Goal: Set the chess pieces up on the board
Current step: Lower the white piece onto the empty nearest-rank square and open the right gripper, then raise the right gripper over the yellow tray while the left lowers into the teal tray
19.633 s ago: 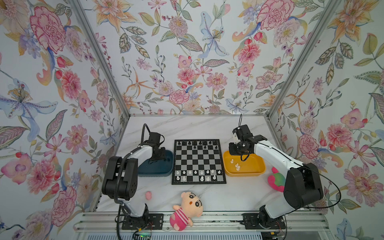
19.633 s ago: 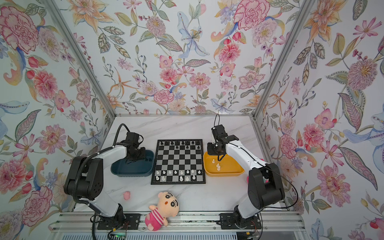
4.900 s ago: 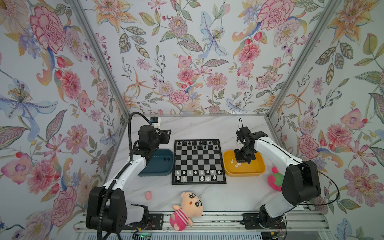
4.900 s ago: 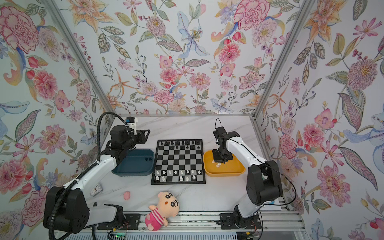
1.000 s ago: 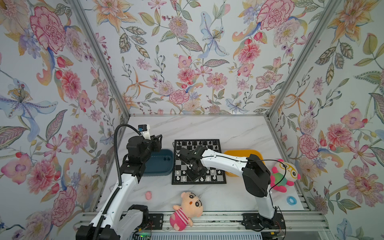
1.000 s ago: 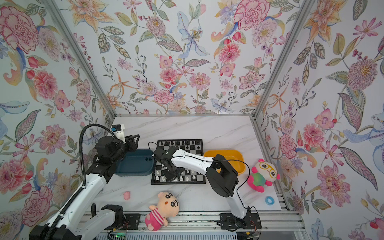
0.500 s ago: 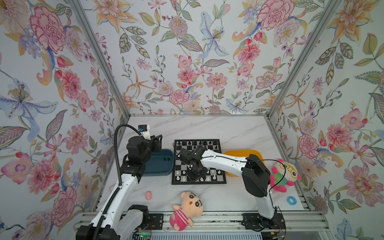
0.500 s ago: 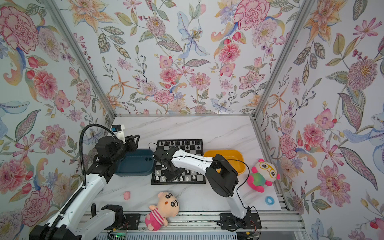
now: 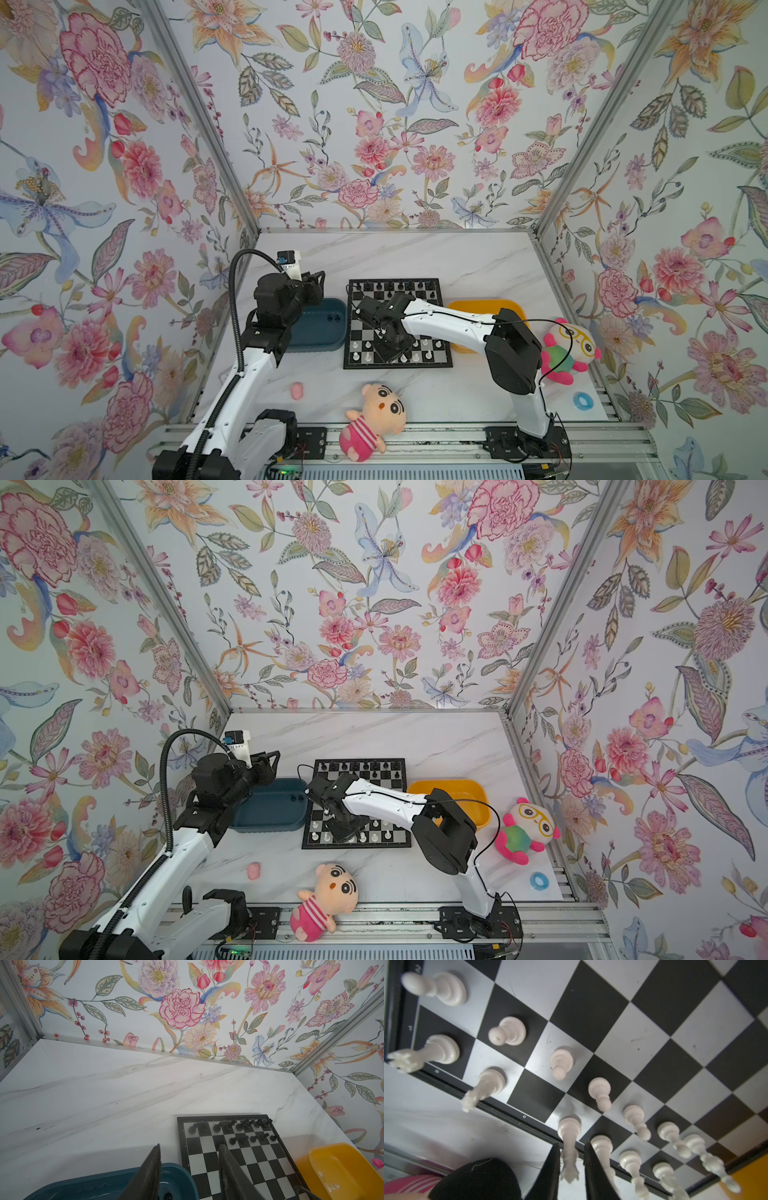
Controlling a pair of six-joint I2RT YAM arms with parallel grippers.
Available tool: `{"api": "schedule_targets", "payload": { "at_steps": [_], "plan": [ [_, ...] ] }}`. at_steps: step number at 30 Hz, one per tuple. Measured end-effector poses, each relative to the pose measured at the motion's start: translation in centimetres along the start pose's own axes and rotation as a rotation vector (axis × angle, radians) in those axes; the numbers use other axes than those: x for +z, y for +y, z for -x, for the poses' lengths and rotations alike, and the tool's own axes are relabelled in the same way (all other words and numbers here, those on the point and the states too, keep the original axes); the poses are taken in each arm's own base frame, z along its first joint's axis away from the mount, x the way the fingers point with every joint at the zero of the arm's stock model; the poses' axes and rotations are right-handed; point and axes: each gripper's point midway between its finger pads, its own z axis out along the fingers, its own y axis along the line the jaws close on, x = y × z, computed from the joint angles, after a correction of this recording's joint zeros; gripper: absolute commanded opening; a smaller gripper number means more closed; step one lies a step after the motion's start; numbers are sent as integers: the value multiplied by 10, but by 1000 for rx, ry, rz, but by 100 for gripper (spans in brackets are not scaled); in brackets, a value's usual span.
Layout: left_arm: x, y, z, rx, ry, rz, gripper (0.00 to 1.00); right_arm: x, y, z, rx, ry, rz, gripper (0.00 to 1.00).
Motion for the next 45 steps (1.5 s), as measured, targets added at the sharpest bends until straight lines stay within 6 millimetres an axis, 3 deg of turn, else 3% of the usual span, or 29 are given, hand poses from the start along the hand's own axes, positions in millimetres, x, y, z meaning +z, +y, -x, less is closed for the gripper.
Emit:
{"api": "schedule_targets", "payload": {
  "at_steps": [7, 12, 17, 23, 30, 35, 42, 45],
  "plan": [
    [0, 0, 0, 0, 1, 2, 46, -29, -3, 6, 12, -77, 9, 24],
    [4, 12, -9, 0, 32, 59, 45, -55, -17, 9, 35, -140, -11, 25],
    [15, 25, -32, -18, 175, 126, 44, -89, -51, 17, 102, -227, -29, 25],
    [20, 33, -45, -23, 332, 184, 45, -122, -102, 25, 170, -315, -61, 25],
    [15, 41, -66, -31, 484, 248, 45, -128, -158, 19, 235, -346, -81, 26],
    [20, 42, -90, -24, 610, 265, 38, -129, -194, 15, 309, -393, -55, 25],
    [27, 40, -137, 37, 810, 303, 37, -120, -207, 22, 339, -434, 13, 24],
    [27, 37, -148, 54, 850, 298, 38, -117, -209, 25, 344, -442, 41, 23]
  ]
}}
